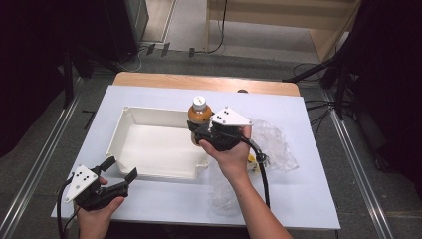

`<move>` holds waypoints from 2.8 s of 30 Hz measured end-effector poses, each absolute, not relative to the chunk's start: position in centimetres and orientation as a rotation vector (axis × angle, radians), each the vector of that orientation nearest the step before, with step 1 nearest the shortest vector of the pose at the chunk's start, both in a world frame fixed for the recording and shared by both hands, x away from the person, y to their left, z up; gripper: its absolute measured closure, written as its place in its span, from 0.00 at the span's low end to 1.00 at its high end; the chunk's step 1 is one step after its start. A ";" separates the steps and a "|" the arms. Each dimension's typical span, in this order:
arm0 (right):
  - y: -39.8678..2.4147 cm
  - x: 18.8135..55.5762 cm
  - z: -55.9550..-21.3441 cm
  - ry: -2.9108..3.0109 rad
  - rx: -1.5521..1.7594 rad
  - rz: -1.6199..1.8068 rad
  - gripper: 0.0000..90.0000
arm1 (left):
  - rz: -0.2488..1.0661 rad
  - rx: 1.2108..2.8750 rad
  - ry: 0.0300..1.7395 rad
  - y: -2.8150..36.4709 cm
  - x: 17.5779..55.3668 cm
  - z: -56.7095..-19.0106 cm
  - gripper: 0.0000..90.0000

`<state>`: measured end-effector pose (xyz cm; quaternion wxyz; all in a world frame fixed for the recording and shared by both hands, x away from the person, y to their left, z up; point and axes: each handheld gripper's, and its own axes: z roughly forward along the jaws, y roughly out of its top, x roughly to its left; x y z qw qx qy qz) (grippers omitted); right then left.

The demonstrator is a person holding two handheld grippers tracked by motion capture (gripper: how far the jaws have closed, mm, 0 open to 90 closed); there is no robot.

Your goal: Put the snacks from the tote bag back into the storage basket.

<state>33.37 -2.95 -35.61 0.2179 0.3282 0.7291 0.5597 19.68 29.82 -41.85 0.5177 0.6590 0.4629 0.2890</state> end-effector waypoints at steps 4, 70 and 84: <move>-2.8 33.4 -35.9 2.028 0.909 1.548 0.41 | 0.694 1.581 1.111 29.8 19.7 -41.8 0.19; -2.0 34.1 -41.5 2.140 0.947 1.468 0.40 | 0.696 1.578 1.109 29.8 19.7 -41.7 0.19; -1.9 34.1 -42.5 2.177 0.951 1.422 0.39 | 0.694 1.580 1.101 29.6 19.9 -41.6 0.20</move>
